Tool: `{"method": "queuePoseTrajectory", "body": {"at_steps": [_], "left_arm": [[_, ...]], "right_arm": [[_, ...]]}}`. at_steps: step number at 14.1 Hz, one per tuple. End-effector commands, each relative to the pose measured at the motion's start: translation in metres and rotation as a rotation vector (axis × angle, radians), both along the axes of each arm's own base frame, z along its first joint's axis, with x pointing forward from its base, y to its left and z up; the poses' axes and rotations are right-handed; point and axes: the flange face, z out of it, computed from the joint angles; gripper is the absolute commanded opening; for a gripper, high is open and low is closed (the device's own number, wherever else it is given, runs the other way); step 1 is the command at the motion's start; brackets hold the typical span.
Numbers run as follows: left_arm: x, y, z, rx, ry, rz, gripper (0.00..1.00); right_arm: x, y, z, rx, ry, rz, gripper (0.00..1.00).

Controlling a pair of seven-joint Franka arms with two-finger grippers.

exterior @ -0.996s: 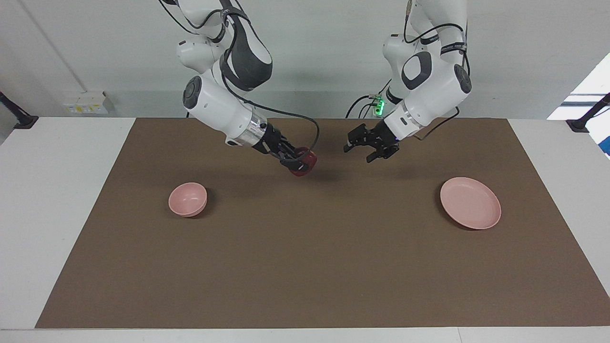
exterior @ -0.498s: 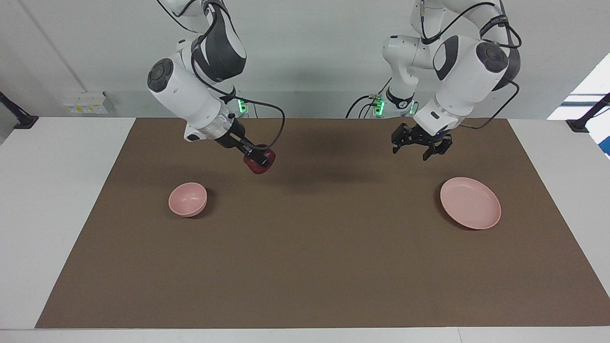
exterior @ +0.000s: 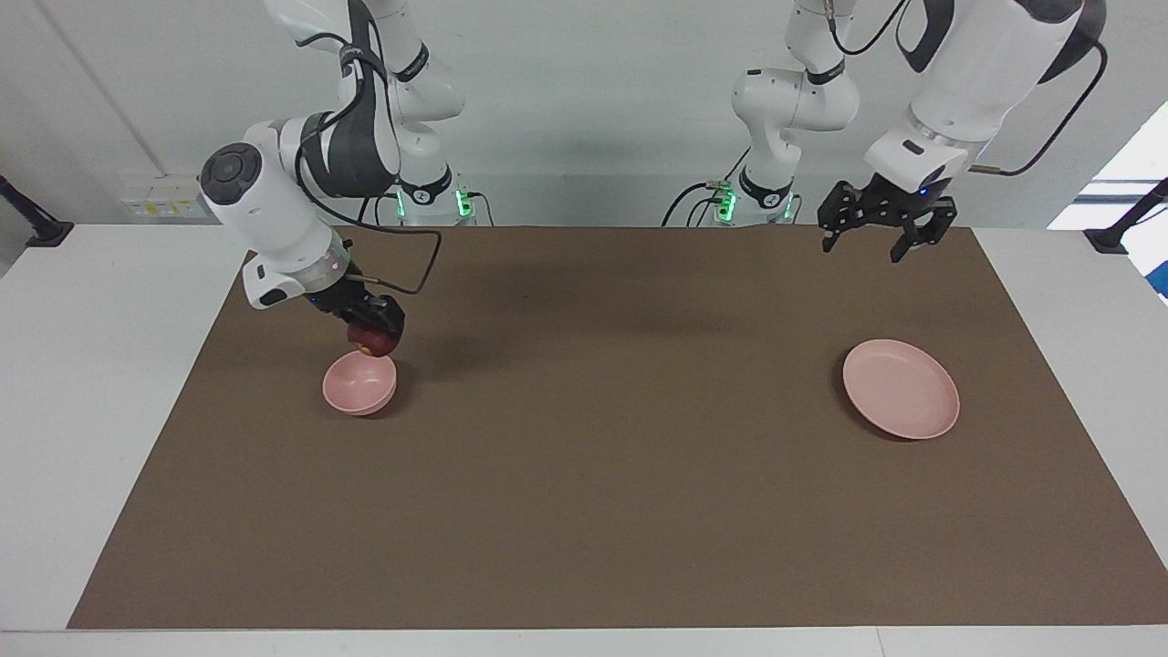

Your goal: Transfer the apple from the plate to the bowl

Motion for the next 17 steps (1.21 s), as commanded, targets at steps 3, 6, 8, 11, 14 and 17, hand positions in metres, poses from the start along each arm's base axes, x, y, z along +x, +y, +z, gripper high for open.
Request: {"method": "queuePoseTrajectory", "body": {"at_steps": [3,6,8,11,14,17], "left_arm": [[0.001,0.049,0.033,0.042,0.027,-0.007,1.00],[0.006,0.060,0.043,0.038,0.058,0.006,1.00],[0.009,0.073,0.043,0.024,0.061,0.030,1.00],[0.007,0.073,0.046,0.011,0.049,0.033,1.00],[-0.003,0.069,0.053,0.013,0.041,0.029,1.00],[-0.005,0.071,0.051,0.012,0.044,0.032,1.00]], "right_arm": [[0.009,-0.021,-0.039,-0.070,-0.065,0.151,0.00],[0.005,-0.021,-0.061,-0.086,-0.065,0.177,0.00],[0.003,-0.021,-0.072,-0.085,-0.051,0.181,0.00],[0.004,-0.013,-0.075,-0.086,-0.058,0.185,0.00],[0.007,-0.013,-0.084,-0.087,-0.059,0.186,0.00],[0.009,-0.012,-0.089,-0.087,-0.067,0.188,0.00]]}}
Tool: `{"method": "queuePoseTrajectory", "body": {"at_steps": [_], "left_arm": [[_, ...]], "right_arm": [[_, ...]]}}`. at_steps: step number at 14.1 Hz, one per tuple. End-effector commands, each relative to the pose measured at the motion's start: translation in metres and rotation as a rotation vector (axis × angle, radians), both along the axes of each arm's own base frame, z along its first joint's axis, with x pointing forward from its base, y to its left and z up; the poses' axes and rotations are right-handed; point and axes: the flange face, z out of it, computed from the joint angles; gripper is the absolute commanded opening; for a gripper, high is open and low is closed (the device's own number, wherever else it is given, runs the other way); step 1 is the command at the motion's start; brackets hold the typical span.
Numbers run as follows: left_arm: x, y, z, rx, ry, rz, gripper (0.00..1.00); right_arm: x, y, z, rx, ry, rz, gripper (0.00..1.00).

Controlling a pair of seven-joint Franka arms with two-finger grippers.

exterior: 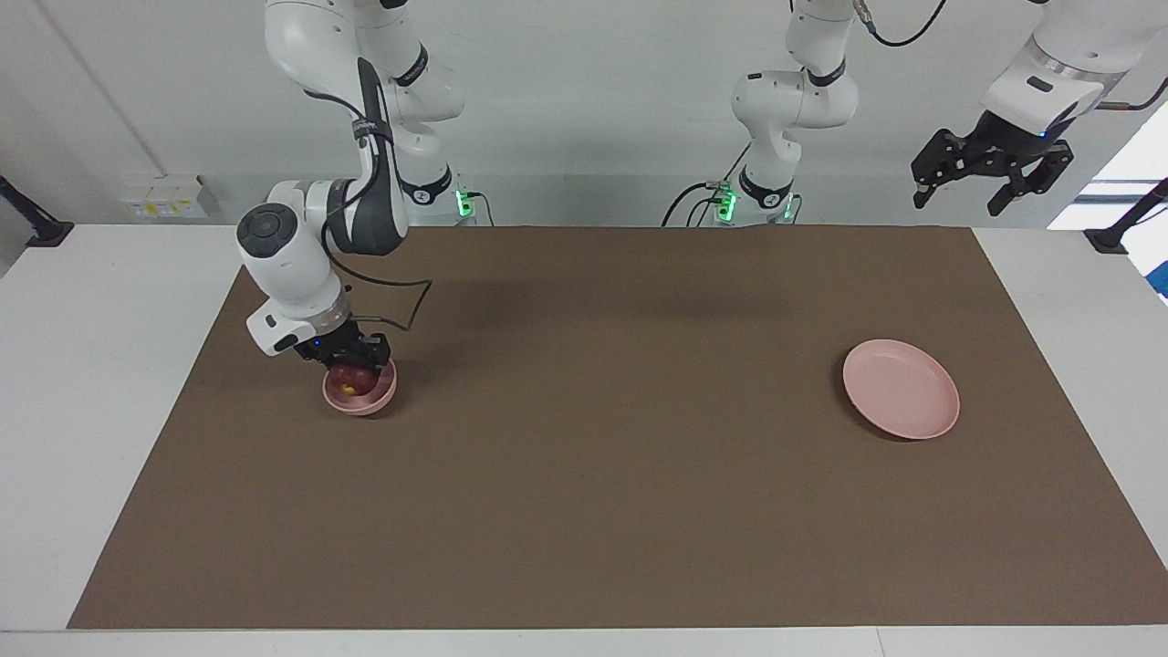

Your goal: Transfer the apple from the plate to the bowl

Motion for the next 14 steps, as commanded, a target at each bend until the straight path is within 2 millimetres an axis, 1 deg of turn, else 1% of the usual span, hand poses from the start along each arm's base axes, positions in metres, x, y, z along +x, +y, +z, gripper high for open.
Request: {"method": "queuePoseTrajectory", "body": {"at_steps": [1,2,3,4,5,6,8,9,11,14], "left_arm": [[-0.006,0.003,0.003,-0.010,0.014,-0.002,1.00],[-0.006,0.004,0.003,-0.010,0.014,0.000,1.00],[-0.006,0.004,0.003,-0.010,0.014,0.000,1.00],[-0.006,0.004,0.003,-0.010,0.014,0.000,1.00],[-0.006,0.003,0.003,-0.010,0.014,-0.002,1.00],[-0.006,0.004,0.003,-0.010,0.014,0.000,1.00],[-0.006,0.003,0.003,-0.010,0.014,-0.002,1.00],[-0.006,0.003,0.003,-0.010,0.014,-0.002,1.00],[-0.006,0.003,0.003,-0.010,0.014,-0.002,1.00],[-0.006,0.003,0.003,-0.010,0.014,-0.002,1.00]], "right_arm": [[0.001,-0.001,-0.008,-0.015,-0.007,0.028,0.00],[0.001,0.000,-0.008,-0.015,-0.007,0.029,0.00],[0.001,0.000,-0.008,-0.015,-0.007,0.026,0.11],[0.001,0.000,-0.012,-0.015,0.000,0.020,0.41],[0.001,0.000,-0.013,-0.014,0.003,0.013,0.80],[0.001,0.000,-0.014,-0.014,0.003,0.011,1.00],[0.005,0.000,-0.009,-0.016,-0.005,0.012,1.00],[0.007,0.001,-0.002,-0.015,-0.011,0.013,1.00],[0.013,0.002,0.020,-0.015,-0.037,0.013,1.00],[0.013,0.003,0.073,-0.018,-0.058,-0.009,1.00]]}}
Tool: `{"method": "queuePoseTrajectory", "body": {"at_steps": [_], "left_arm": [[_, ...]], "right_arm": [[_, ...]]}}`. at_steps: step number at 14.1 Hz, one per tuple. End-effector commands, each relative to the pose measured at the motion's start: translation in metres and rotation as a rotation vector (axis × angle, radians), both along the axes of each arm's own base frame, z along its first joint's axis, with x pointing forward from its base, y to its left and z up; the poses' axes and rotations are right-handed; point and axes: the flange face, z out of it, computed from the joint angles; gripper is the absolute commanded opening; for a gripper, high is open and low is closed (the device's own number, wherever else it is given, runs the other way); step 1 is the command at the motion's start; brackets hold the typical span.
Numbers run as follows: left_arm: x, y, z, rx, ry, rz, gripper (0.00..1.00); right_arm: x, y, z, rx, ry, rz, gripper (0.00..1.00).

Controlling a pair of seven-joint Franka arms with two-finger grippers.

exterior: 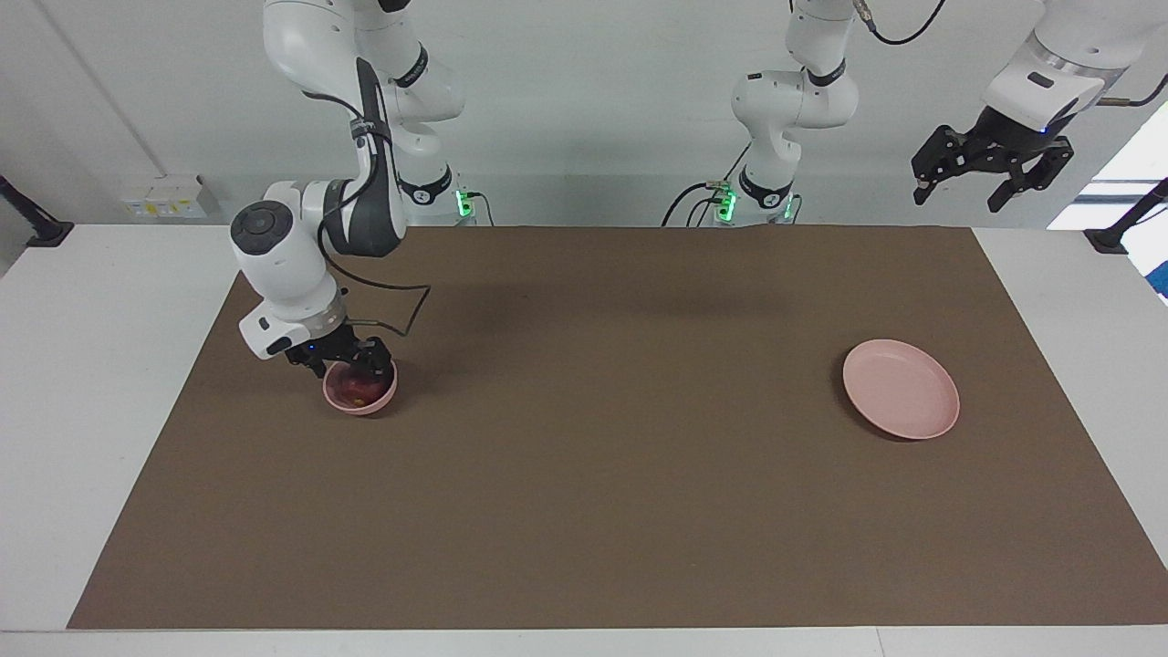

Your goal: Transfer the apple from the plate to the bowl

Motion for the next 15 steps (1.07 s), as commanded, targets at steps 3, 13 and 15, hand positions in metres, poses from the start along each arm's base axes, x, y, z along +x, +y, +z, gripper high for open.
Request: {"method": "queuePoseTrajectory", "body": {"at_steps": [3,13,15], "left_arm": [[-0.004,0.002,0.003,-0.010,0.008,-0.004,1.00],[-0.004,0.002,0.003,-0.010,0.008,-0.004,1.00],[-0.004,0.003,0.003,-0.010,0.008,-0.002,1.00]], "right_arm": [[-0.020,0.004,0.098,-0.013,-0.019,-0.023,1.00],[-0.086,-0.007,0.296,-0.011,-0.022,-0.050,1.00],[-0.092,-0.005,0.310,-0.003,-0.016,-0.048,1.00]]}}
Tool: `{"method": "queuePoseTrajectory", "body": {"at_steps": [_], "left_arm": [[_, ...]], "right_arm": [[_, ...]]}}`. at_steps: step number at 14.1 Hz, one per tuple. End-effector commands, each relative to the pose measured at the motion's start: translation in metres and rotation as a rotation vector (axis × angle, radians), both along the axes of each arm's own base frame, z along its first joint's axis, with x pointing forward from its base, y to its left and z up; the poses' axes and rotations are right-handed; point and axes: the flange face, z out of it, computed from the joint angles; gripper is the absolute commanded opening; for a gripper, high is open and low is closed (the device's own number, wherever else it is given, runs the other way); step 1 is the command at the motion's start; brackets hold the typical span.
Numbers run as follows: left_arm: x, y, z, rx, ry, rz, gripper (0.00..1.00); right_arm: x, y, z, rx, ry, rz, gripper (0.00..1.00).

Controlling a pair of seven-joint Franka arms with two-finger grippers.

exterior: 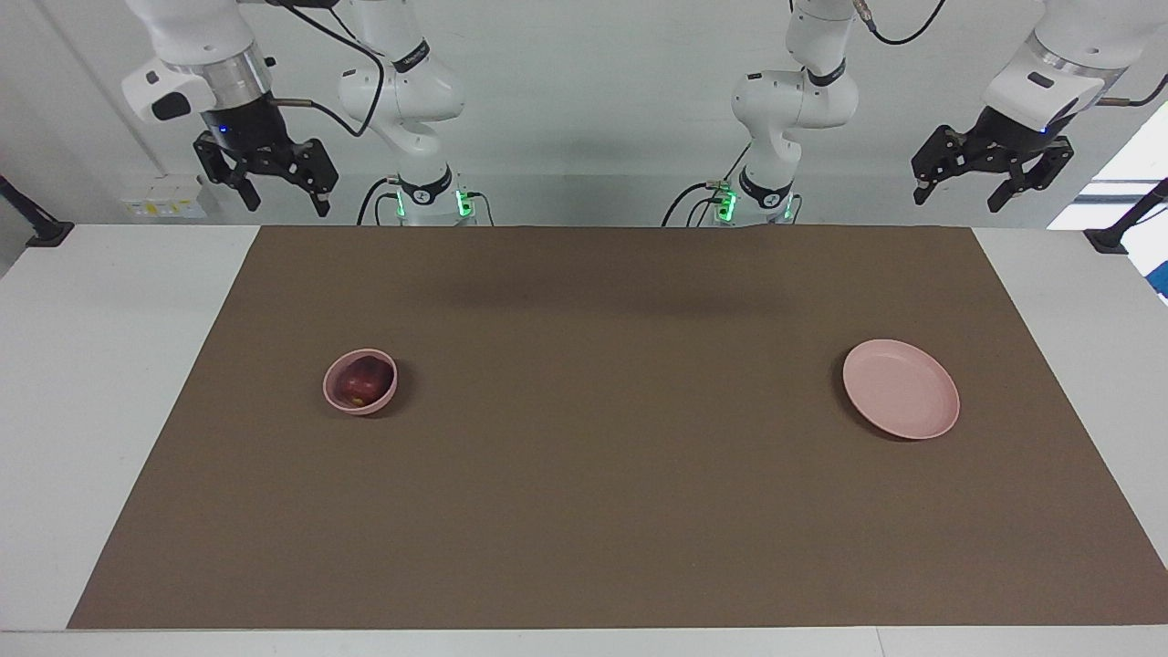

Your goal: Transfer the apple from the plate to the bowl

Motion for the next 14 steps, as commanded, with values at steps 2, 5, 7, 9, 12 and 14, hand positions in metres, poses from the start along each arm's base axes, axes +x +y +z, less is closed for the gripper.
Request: {"method": "queuePoseTrajectory", "body": {"at_steps": [2,5,7,9,12,14], "left_arm": [[-0.004,0.002,0.003,-0.010,0.007,-0.004,1.00],[-0.005,0.002,0.002,-0.010,0.012,0.001,1.00],[-0.004,-0.003,0.003,-0.009,0.004,-0.006,1.00],[-0.004,-0.005,0.003,-0.007,0.004,-0.008,1.00],[-0.004,-0.005,0.004,-0.007,0.004,-0.006,1.00],[-0.005,0.000,0.005,-0.010,0.001,0.008,1.00]], "right_arm": [[-0.003,-0.007,0.017,-0.001,0.001,-0.025,1.00],[-0.007,-0.008,0.013,0.000,0.030,-0.024,1.00],[-0.009,-0.008,0.010,0.002,0.050,-0.012,1.00],[-0.010,-0.006,0.009,0.013,0.054,-0.009,1.00],[-0.013,-0.006,0.009,0.013,0.056,-0.011,1.00],[-0.016,-0.005,0.007,0.014,0.059,-0.015,1.00]]}}
